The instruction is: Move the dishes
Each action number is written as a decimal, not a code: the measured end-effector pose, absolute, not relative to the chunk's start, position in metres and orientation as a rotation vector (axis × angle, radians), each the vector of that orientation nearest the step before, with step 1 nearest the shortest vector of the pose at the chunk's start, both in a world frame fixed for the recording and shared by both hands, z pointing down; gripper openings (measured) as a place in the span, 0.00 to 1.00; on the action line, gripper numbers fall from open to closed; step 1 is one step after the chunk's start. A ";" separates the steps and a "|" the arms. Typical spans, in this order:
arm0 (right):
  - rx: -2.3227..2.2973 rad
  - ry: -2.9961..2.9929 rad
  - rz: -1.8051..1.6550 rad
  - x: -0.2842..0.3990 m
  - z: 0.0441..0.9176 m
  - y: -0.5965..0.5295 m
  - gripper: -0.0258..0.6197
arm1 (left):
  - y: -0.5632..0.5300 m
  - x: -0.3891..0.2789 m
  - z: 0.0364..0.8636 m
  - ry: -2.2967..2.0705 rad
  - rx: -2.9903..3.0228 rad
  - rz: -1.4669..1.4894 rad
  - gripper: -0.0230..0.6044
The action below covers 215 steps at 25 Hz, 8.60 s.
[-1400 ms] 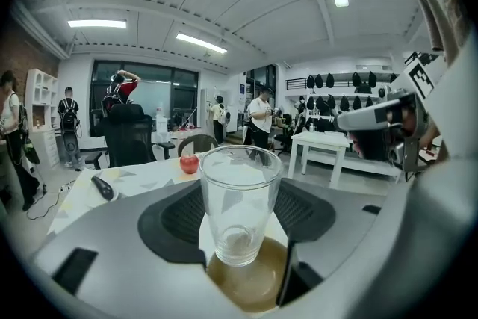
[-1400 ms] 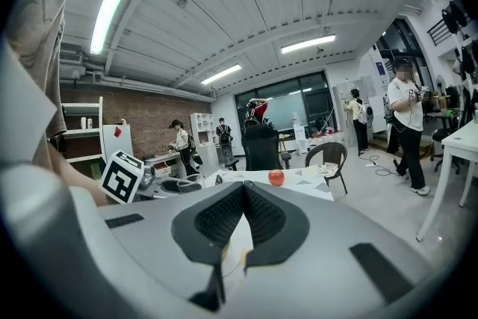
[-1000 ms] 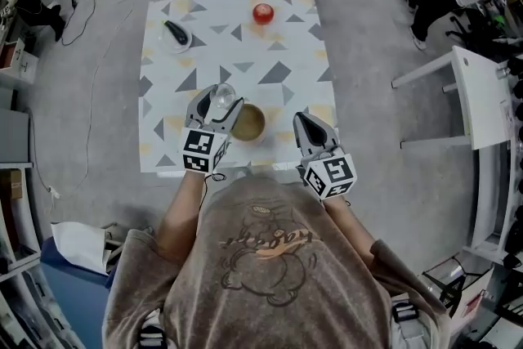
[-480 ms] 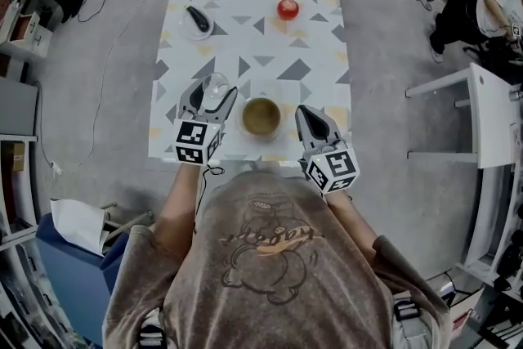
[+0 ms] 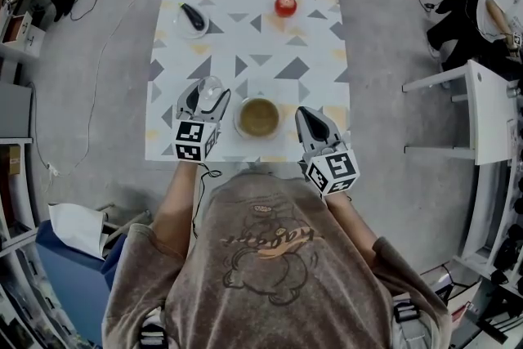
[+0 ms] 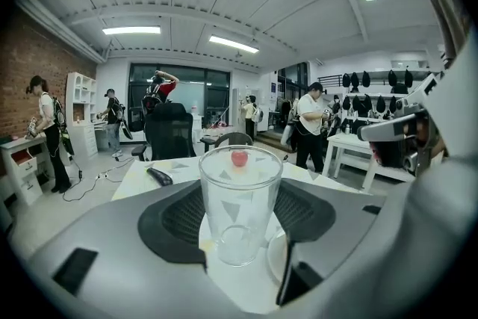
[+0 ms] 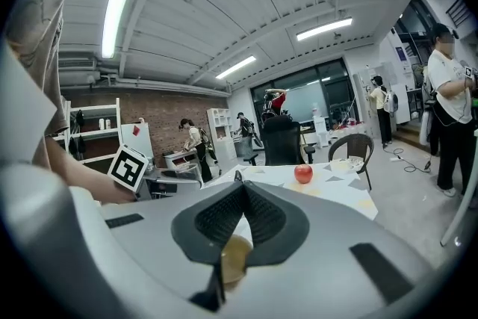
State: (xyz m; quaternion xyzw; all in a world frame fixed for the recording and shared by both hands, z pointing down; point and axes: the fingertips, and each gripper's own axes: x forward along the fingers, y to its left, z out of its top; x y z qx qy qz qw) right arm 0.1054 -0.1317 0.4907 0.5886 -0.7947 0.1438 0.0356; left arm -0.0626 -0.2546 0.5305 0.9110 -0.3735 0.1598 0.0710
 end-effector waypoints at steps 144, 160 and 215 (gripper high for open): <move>1.971 -2.288 0.499 0.165 0.509 -0.059 0.04 | -0.188 -0.012 0.651 -0.983 2.354 0.836 0.09; 1.846 -2.399 0.475 0.139 0.506 -0.066 0.04 | -0.180 -0.043 0.602 -1.114 2.326 0.635 0.09; 1.536 -2.500 0.527 0.049 0.527 -0.137 0.04 | -0.197 -0.180 0.666 -1.350 1.869 0.464 0.09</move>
